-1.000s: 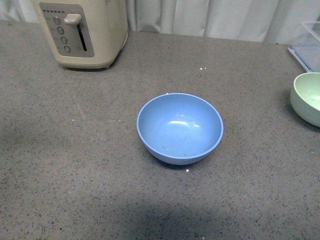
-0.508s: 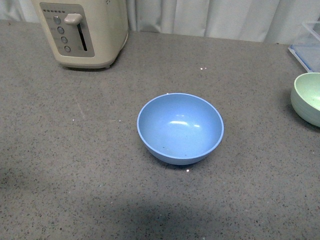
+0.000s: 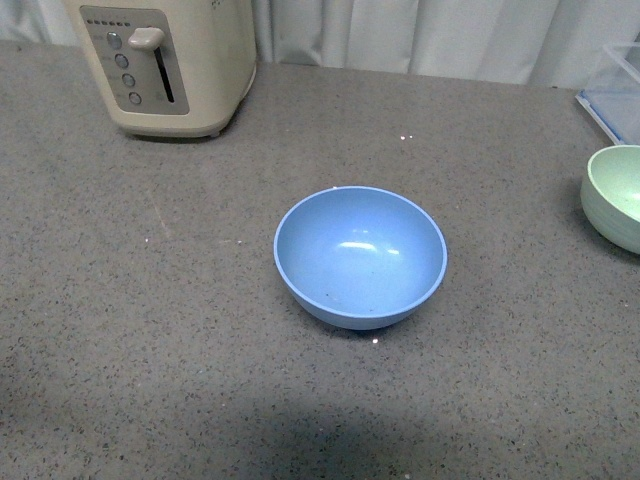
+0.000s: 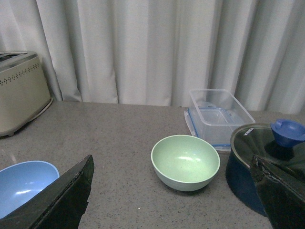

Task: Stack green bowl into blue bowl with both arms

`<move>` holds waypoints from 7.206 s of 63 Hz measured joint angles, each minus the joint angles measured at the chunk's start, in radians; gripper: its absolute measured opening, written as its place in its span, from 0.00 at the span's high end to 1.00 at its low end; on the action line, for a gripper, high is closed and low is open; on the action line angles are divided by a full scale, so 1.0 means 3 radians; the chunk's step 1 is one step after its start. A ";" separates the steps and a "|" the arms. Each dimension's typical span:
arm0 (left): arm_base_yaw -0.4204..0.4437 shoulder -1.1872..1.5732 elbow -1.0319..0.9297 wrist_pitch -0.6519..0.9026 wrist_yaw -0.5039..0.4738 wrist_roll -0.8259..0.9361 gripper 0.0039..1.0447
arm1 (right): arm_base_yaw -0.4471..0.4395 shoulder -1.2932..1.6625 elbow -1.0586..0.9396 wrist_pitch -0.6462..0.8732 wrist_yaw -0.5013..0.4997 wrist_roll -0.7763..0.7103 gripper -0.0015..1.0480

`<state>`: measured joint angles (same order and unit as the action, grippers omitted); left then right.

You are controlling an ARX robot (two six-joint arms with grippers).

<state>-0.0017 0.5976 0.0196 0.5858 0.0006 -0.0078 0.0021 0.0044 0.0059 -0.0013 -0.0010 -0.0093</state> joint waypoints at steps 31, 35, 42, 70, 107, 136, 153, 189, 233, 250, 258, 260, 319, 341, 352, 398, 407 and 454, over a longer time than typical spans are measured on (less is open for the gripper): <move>0.0000 -0.0889 -0.0003 -0.0838 -0.0001 0.0000 0.96 | 0.0000 0.0000 0.0000 0.0000 0.0000 0.0000 0.09; 0.0000 -0.0965 -0.0003 -0.0914 -0.0001 0.0000 0.96 | 0.0000 0.0000 0.0000 0.0000 0.0000 0.0000 0.09; 0.0000 -0.1096 -0.0003 -0.1043 -0.0001 0.0000 0.96 | 0.0000 0.0000 0.0000 0.0000 0.0000 0.0000 0.09; 0.0000 -0.1765 -0.0003 -0.1826 0.0000 -0.0003 0.95 | 0.0000 0.0000 0.0000 0.0000 0.0000 0.0000 0.09; 0.0000 -0.1977 -0.0003 -0.1947 -0.0001 0.0008 0.05 | 0.0000 0.0000 0.0000 0.0000 0.0000 0.0000 0.09; 0.0000 -0.1981 -0.0003 -0.1951 -0.0004 0.0010 0.06 | -0.0406 0.4110 0.1686 0.0889 -0.0926 -0.1027 0.09; 0.0000 -0.1981 -0.0003 -0.1951 -0.0001 0.0010 0.06 | -0.0420 0.5285 0.2527 0.0121 -0.0980 -0.1928 0.09; 0.0000 -0.1981 -0.0003 -0.1951 -0.0001 0.0010 0.06 | -0.0271 0.6451 0.3259 -0.0123 -0.0965 -0.2553 0.15; 0.0000 -0.1981 -0.0003 -0.1951 -0.0001 0.0010 0.06 | -0.0268 0.6411 0.3346 -0.0179 -0.0959 -0.2675 0.98; 0.0000 -0.1981 -0.0003 -0.1951 -0.0001 0.0010 0.06 | 0.0070 0.5697 0.3307 -0.0460 -0.1326 -0.2645 0.98; 0.0000 -0.1981 -0.0003 -0.1951 0.0000 0.0010 0.06 | 0.0534 0.5177 0.3253 -0.0744 -0.1601 -0.2607 0.98; 0.0000 -0.1981 -0.0003 -0.1951 -0.0001 0.0010 0.06 | 0.0631 0.5102 0.3236 -0.0796 -0.1635 -0.2594 0.98; 0.0000 -0.1981 -0.0003 -0.1951 -0.0001 0.0010 0.06 | 0.1691 0.5478 0.2776 -0.0526 -0.1342 -0.2578 0.98; 0.0000 -0.1981 -0.0003 -0.1951 -0.0003 0.0010 0.06 | 0.1562 0.5272 0.2804 -0.0182 -0.1244 -0.2138 0.40; 0.0000 -0.1981 -0.0003 -0.1951 -0.0001 0.0010 0.06 | 0.1209 0.4754 0.2514 0.0003 -0.0988 -0.1251 0.13; 0.0000 -0.1982 -0.0003 -0.1951 -0.0003 0.0010 0.06 | 0.0081 0.2481 0.0221 0.2210 0.0025 -0.0013 0.99; 0.0000 -0.1982 -0.0003 -0.1951 -0.0003 0.0011 0.06 | 0.0003 0.2260 0.0114 0.2122 0.0019 -0.0008 0.99; 0.0000 -0.1982 -0.0003 -0.1951 -0.0003 0.0011 0.06 | 0.0001 0.0923 -0.0001 0.0951 0.0009 -0.0004 0.99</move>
<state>-0.0017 0.0029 0.0189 0.0006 -0.0002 -0.0044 0.0025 0.2813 0.0055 0.2840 0.0017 -0.0105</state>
